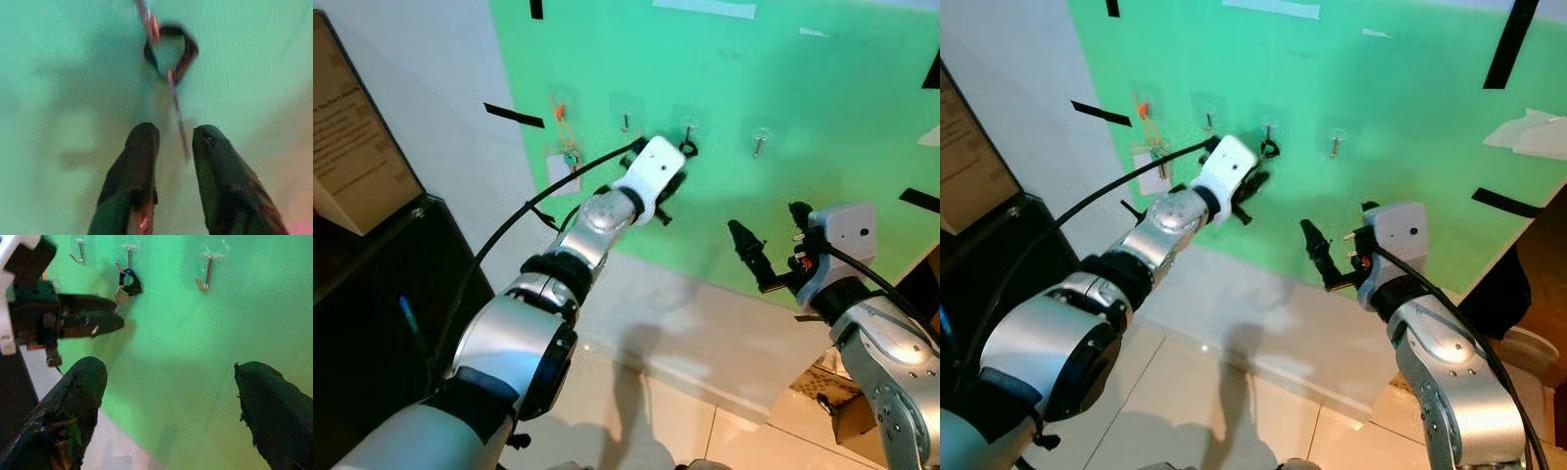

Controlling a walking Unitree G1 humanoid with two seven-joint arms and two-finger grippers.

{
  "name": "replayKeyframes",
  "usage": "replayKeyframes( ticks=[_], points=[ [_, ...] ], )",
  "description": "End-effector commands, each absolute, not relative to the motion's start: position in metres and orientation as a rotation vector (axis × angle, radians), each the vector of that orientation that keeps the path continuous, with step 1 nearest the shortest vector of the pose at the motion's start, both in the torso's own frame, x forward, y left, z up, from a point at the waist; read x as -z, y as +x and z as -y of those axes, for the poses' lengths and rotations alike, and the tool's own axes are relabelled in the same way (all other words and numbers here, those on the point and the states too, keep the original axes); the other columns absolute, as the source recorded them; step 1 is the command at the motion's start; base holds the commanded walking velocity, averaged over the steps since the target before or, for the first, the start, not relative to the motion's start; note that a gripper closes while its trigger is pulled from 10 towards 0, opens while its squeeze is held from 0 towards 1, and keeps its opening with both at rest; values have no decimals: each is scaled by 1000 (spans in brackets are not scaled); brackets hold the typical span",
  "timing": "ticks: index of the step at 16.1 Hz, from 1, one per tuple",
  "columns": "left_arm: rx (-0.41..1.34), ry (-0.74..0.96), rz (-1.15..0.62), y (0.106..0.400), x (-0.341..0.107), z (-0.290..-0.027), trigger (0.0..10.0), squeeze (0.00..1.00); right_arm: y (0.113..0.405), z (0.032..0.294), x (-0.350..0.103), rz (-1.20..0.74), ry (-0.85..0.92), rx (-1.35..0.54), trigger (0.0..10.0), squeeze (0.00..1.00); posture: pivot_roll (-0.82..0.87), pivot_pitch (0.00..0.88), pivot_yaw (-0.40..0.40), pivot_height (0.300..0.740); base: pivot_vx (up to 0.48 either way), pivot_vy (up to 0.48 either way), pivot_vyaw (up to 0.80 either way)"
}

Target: Hang keys on a hook

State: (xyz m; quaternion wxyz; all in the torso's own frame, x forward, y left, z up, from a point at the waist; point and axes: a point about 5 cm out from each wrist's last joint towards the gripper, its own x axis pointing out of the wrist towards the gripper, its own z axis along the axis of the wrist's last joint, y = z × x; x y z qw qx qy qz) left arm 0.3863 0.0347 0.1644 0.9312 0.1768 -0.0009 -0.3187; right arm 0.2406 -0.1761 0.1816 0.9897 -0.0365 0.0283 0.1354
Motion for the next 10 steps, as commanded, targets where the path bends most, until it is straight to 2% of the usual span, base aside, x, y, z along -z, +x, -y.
replayKeyframes(
  ticks=[1,4,8,9,10],
  points=[
    [642,330,5,387,-165,-40,10000,1000,242,177,-184,-54,-48,-267,10000,0,-213,0,55,740,0,0,0],
    [596,241,35,386,-161,-52,10000,1000,244,177,-175,-78,-18,-235,10000,0,-179,0,56,740,0,0,0],
    [543,236,65,374,-139,-76,10000,1000,243,171,-157,-92,-54,-175,10000,0,-150,0,61,740,0,0,0],
    [499,201,102,354,-132,-97,10000,1000,238,170,-139,-143,-148,-132,10000,0,-116,0,54,740,0,0,800],
    [489,190,114,348,-132,-101,10000,1000,237,169,-134,-151,-190,-128,10000,0,-109,0,53,740,0,0,800]
  ],
)
